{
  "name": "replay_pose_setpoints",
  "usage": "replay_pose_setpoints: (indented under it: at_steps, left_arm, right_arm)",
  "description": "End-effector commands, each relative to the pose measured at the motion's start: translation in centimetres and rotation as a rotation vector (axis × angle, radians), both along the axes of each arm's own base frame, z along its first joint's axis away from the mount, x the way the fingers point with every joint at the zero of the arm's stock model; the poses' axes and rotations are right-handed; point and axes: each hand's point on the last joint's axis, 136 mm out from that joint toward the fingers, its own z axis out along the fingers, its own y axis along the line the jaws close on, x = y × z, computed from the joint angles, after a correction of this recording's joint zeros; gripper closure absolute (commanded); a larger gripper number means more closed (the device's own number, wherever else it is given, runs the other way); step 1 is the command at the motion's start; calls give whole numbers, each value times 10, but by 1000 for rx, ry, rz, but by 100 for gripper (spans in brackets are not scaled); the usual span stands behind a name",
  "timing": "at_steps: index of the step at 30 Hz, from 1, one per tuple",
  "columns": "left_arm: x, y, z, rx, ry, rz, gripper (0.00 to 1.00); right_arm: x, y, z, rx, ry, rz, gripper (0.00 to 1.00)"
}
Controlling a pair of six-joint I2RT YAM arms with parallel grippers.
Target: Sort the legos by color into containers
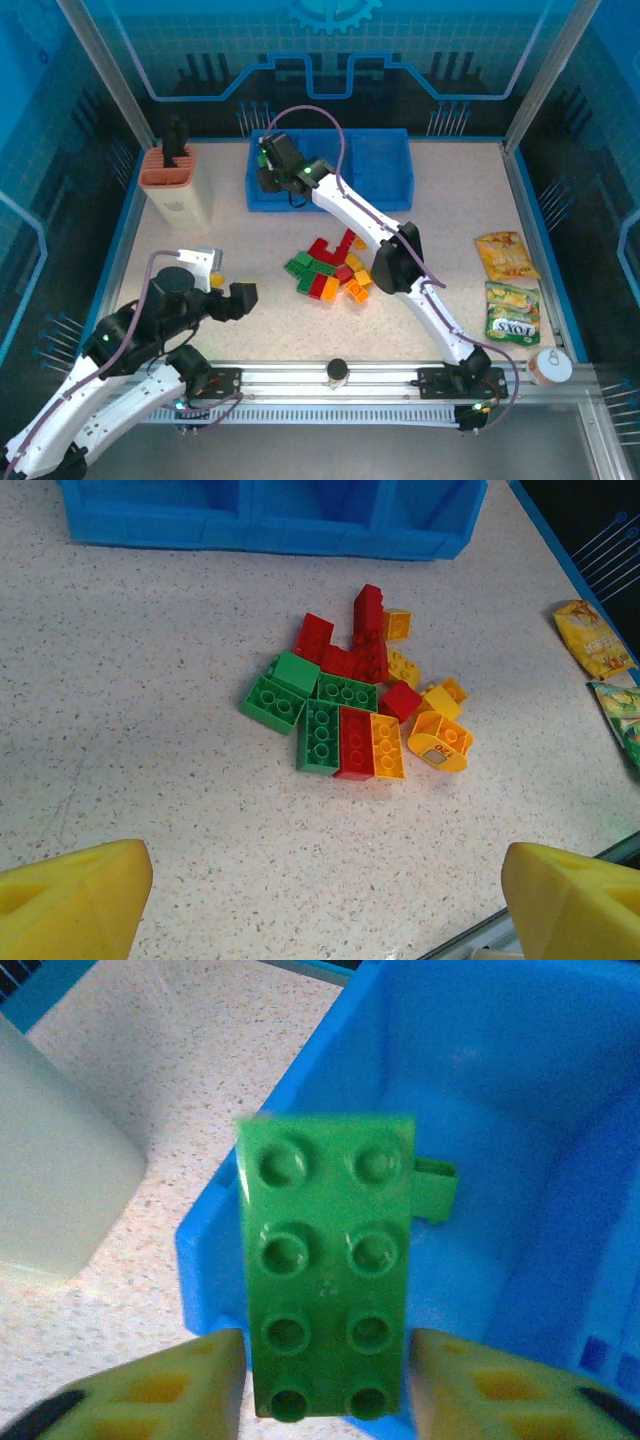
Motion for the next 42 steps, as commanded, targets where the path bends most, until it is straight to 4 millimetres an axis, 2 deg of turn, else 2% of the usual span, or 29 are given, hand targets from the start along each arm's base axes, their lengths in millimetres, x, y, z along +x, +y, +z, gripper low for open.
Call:
replay_pose_setpoints:
  at_steps: [1,4,7,12,14,16,19,22,25,28,30,32,34,36,39,42]
  left_arm:
    - [-1,0,-1,3,-8,-3,8]
    - [-1,0,-1,3,-9,-6,8]
    - [-1,0,-1,1,-8,-6,8]
    - [-1,1,-2,6,-3,3,8]
    - [0,2,-3,9,-3,10,8]
    - [1,3,-4,17,4,18,9]
    - [7,2,-7,45,24,32,9]
    - [24,-2,-6,80,59,78,11]
    - [53,-21,4,123,98,90,12]
    - [97,-46,22,163,87,104,11]
    - [141,-61,31,155,81,126,12]
    - [189,-71,31,171,98,157,13]
    - [234,-80,18,217,150,177,15]
    - [272,-87,-4,273,206,185,16]
    - [309,-93,-30,296,245,193,18]
    - [332,-88,-54,343,295,202,18]
  right_arm:
    - [17,-9,17,32,-56,-80,30]
    - [22,-17,42,79,-88,-120,26]
    - [19,-18,79,138,-132,-113,26]
    - [-9,-18,120,142,-164,-60,26]
    - [-20,-25,127,111,-171,-54,25]
    - [-27,-43,128,88,-152,-70,25]
    - [-38,-75,116,60,-88,-103,28]
    - [-46,-112,96,26,-38,-162,33]
    - [-49,-159,74,15,29,-268,38]
    - [-43,-197,58,50,117,-346,38]
    - [-33,-212,49,43,144,-362,35]
    - [-21,-216,36,22,167,-353,31]
    - [-11,-214,22,8,225,-338,31]
    - [-2,-211,7,-34,259,-330,31]
    - [11,-207,-12,-76,271,-333,31]
    - [19,-210,-26,-100,291,-371,34]
